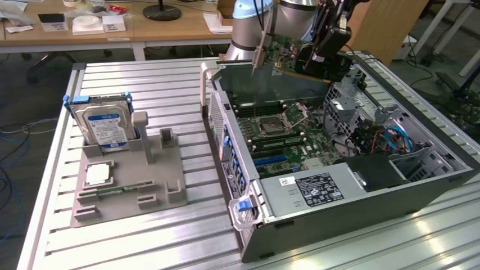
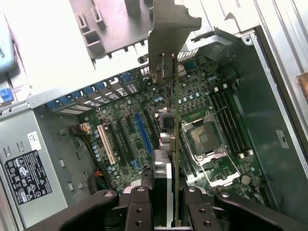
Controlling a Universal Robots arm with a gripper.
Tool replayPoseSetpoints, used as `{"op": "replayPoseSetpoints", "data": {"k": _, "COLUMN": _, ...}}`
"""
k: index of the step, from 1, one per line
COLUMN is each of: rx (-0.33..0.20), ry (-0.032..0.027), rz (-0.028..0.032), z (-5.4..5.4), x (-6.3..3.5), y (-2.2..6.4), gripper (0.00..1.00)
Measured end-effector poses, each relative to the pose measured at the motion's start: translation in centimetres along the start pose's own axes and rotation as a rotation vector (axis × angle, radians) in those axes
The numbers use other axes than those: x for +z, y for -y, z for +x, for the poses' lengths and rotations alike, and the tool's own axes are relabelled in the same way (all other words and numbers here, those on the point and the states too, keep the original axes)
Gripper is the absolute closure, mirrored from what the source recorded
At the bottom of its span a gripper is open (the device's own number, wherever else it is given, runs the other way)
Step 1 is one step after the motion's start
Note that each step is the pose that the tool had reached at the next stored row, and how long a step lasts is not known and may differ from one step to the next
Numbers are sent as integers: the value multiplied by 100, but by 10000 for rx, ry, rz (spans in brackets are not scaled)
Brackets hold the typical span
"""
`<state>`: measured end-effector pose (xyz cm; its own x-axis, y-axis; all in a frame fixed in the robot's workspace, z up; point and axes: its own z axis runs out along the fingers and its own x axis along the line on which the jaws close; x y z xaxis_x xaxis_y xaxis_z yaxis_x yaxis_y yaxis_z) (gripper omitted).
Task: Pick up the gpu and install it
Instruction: 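Insert the gpu into the slot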
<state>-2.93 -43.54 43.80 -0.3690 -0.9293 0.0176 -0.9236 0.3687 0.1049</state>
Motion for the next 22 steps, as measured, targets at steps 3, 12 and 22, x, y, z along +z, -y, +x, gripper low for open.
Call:
{"op": "replayPoseSetpoints", "data": {"k": 3, "rx": -358, "ry": -38, "rz": 6, "z": 0, "x": 0, "y": 0, "gripper": 72}}
{"op": "replayPoseSetpoints", "data": {"k": 12, "rx": -1453, "ry": -152, "rz": 25, "z": 0, "x": 1, "y": 0, "gripper": 72}}
{"op": "replayPoseSetpoints", "data": {"k": 22, "rx": -2563, "ry": -269, "rz": 45, "z": 0, "x": 1, "y": 0, "gripper": 72}}
